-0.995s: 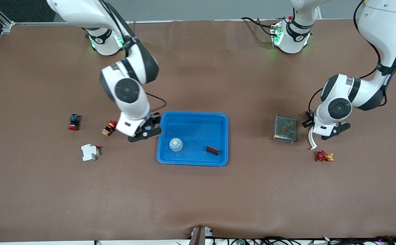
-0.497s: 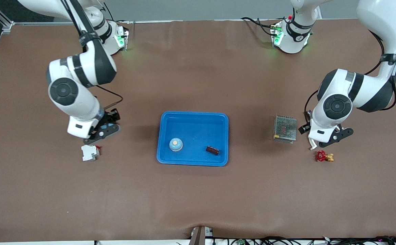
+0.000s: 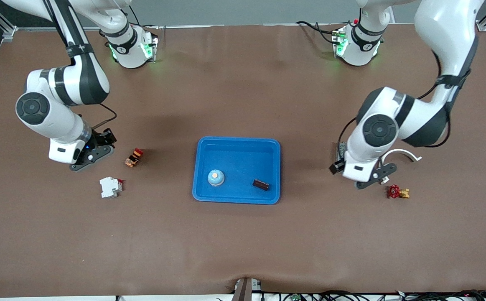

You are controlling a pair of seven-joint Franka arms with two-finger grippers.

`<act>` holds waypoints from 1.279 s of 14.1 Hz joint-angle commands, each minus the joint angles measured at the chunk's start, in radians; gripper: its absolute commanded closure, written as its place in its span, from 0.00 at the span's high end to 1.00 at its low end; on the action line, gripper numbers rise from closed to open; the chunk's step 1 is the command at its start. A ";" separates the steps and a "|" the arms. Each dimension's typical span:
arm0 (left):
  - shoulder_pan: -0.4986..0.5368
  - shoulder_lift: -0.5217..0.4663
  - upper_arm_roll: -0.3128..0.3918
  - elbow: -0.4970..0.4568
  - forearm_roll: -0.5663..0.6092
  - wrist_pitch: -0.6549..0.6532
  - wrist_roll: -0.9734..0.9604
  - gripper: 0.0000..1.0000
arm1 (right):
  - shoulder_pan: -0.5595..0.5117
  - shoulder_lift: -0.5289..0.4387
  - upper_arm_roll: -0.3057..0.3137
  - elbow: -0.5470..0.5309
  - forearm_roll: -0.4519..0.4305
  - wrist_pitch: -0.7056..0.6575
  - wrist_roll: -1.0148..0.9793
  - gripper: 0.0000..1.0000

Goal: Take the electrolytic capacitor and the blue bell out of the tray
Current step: 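Return the left gripper to the tray while the right gripper lowers the bell, then grasp the second capacitor with the left gripper while the right gripper releases the bell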

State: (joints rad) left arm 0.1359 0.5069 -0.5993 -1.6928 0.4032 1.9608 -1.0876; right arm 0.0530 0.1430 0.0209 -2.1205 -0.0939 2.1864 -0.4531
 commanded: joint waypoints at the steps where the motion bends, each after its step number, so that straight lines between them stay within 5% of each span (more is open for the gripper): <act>1: -0.103 0.137 0.004 0.154 -0.006 -0.030 -0.125 1.00 | -0.050 -0.031 0.016 -0.114 0.016 0.108 -0.053 0.48; 4: -0.197 0.243 0.009 0.278 -0.003 -0.017 -0.248 1.00 | -0.073 0.010 0.016 -0.127 0.016 0.139 -0.059 0.49; 8: -0.320 0.277 0.067 0.309 -0.003 0.094 -0.372 1.00 | -0.081 0.035 0.014 -0.216 0.016 0.286 -0.061 0.49; 14: -0.528 0.392 0.234 0.389 -0.009 0.297 -0.560 0.82 | -0.116 0.122 0.016 -0.256 0.016 0.429 -0.124 0.50; 18: -0.561 0.429 0.260 0.394 -0.009 0.366 -0.617 0.67 | -0.117 0.170 0.016 -0.256 0.016 0.484 -0.131 0.50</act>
State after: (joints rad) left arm -0.4117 0.9096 -0.3522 -1.3391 0.4030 2.3077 -1.6860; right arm -0.0473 0.3016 0.0211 -2.3720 -0.0939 2.6473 -0.5596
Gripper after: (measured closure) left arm 0.238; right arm 0.352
